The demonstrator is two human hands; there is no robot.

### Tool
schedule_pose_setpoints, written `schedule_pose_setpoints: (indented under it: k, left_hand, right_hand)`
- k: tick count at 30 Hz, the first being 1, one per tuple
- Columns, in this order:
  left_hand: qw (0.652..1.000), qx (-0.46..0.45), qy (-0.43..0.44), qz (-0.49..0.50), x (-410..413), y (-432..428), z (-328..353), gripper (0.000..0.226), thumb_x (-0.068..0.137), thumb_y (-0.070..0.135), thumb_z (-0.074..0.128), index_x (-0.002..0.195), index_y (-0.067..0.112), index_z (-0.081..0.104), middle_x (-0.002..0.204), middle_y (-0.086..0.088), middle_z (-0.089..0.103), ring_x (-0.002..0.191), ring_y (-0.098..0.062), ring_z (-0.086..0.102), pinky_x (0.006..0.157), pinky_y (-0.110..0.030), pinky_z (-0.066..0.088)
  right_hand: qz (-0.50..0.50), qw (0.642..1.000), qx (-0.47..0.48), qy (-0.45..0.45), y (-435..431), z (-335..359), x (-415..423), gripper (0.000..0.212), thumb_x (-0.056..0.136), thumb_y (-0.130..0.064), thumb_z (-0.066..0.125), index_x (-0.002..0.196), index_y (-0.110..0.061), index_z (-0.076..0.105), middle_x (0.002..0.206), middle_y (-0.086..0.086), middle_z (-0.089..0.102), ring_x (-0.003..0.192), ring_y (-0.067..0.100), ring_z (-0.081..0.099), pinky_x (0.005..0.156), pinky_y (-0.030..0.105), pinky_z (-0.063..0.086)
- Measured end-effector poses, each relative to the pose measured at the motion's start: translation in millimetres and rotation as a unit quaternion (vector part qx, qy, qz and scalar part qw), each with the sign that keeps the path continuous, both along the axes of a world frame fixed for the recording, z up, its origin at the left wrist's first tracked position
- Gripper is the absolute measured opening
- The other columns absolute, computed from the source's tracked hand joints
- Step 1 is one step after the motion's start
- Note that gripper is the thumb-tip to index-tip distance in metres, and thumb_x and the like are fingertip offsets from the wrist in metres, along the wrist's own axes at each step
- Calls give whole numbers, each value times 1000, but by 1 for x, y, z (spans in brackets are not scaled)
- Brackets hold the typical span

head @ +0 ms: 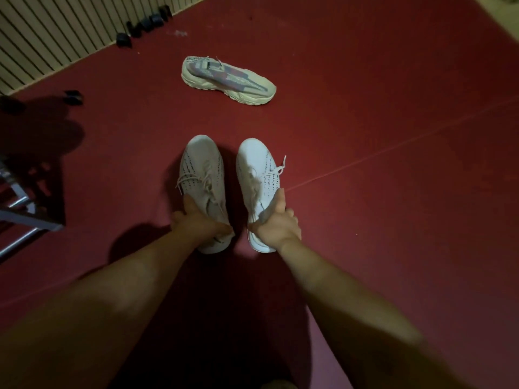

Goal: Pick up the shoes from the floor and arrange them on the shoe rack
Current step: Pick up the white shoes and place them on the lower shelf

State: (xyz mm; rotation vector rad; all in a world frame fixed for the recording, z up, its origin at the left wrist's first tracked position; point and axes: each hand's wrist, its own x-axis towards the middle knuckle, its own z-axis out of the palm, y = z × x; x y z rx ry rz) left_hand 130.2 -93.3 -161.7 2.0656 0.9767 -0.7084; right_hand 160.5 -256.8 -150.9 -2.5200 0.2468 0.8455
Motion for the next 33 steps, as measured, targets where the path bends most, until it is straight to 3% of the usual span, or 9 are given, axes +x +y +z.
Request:
schedule_pose_setpoints:
  k: [4, 7, 9, 11, 15, 20, 23, 28, 33]
  left_hand:
    - [999, 25, -20, -24, 6, -16, 0, 121, 67, 44, 74, 145, 41, -18, 145, -21, 12, 133, -42, 27, 109, -46, 32]
    - [994, 83, -26, -68, 7, -22, -2, 125, 66, 58, 73, 146, 37, -20, 146, -24, 10, 133, -42, 25, 108, -48, 29]
    - [992, 103, -25, -75, 7, -22, -3, 127, 66, 53, 76, 146, 34, -20, 144, -23, 12, 132, -41, 24, 106, -48, 30]
    - [991, 107, -31, -74, 8, -20, -5, 127, 66, 43, 78, 146, 35, -20, 142, -22, 14, 130, -41, 26, 104, -49, 32]
    - [994, 73, -68, -53, 9, -6, -5, 124, 66, 30, 78, 147, 37, -15, 137, -21, 22, 127, -43, 34, 104, -46, 38]
    - [992, 44, -119, -6, -5, 20, 18, 125, 57, 33, 78, 149, 35, -6, 148, -10, 30, 129, -35, 40, 103, -44, 40]
    - [984, 72, -160, 21, -25, 40, 44, 122, 45, 39, 75, 148, 35, 9, 138, -6, 42, 125, -32, 45, 96, -41, 46]
    - [976, 104, -158, 105, -89, 73, 93, 112, 69, 31, 72, 148, 39, -7, 140, -14, 35, 129, -35, 37, 106, -40, 35]
    - [974, 134, -148, 111, -180, 119, 108, 91, 80, 44, 59, 147, 42, -2, 135, -10, 38, 126, -34, 40, 106, -41, 36]
  right_hand:
    - [66, 993, -57, -85, -16, 0, -3, 97, 81, -51, 59, 151, -31, -5, 143, 9, 32, 128, 32, 38, 102, 45, 33]
    - [123, 984, -98, -89, -24, -7, -6, 98, 82, -58, 55, 150, -33, -11, 149, 12, 23, 131, 33, 33, 103, 47, 33]
    - [147, 979, -112, -80, -24, -11, -4, 103, 81, -60, 57, 149, -33, -15, 150, 16, 18, 136, 34, 25, 108, 49, 28]
    - [146, 982, -88, -76, -23, -13, -2, 106, 79, -55, 62, 149, -34, -16, 147, 18, 19, 136, 35, 23, 111, 48, 25]
    - [92, 988, -9, -119, -27, -8, 0, 103, 76, -45, 69, 150, -37, -3, 131, 9, 33, 123, 30, 37, 100, 41, 41]
    - [-14, 983, 144, -109, -11, 1, 3, 107, 72, -30, 76, 149, -41, 2, 132, 8, 33, 130, 31, 34, 104, 35, 33]
    - [-35, 971, 195, -131, 13, 9, 0, 109, 69, -25, 80, 150, -36, 8, 134, 13, 34, 129, 33, 36, 104, 33, 31]
    - [9, 950, 249, -189, 68, 36, -25, 110, 61, -32, 81, 150, -13, 20, 138, 23, 39, 129, 34, 39, 102, 32, 33]
    - [119, 940, 252, -197, 117, 55, -82, 99, 70, -22, 79, 150, -19, 20, 150, 12, 29, 135, 33, 29, 108, 41, 31]
